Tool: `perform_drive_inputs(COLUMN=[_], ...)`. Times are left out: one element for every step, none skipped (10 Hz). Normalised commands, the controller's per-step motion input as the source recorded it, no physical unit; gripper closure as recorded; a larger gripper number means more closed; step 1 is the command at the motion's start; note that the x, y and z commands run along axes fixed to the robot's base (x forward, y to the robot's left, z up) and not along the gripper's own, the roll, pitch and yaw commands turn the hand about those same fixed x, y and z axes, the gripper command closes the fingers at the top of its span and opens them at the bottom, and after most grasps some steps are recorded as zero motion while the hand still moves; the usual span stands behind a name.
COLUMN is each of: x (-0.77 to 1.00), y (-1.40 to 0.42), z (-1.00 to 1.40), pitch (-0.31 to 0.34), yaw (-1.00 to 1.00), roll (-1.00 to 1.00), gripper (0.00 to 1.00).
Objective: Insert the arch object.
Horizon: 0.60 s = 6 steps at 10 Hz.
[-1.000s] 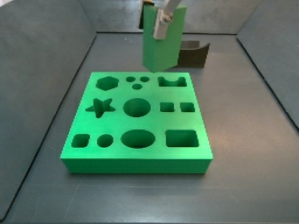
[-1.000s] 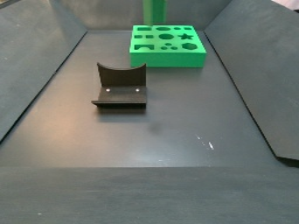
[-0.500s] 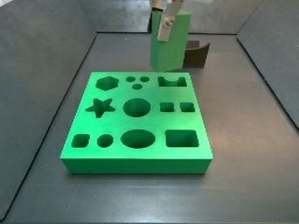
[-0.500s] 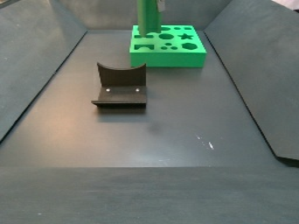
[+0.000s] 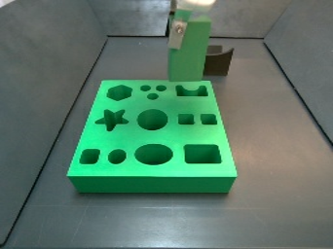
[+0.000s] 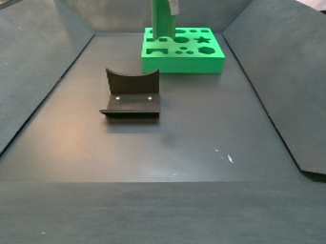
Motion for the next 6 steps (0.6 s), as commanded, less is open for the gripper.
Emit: perform_drive_inputs(x=[0.22,0.28,0.23,0.22,0.13,0.0], y=[0.05,0.06,0.0,0.03,0.08,0.15], z=[-0.44,-0.43,-0.45,-0.42,-0.35,-0.26], pitch=[0.0,0.0,0.0,0.0,0.0,0.034], yaw=[-0.23,-0.2,-0.07,-0.07,-0.15,-0.21], roll=[0.01,0.01,0.01,0.01,0.02,0.01], gripper=[1.0,1.0,1.0,1.0,1.0,1.0])
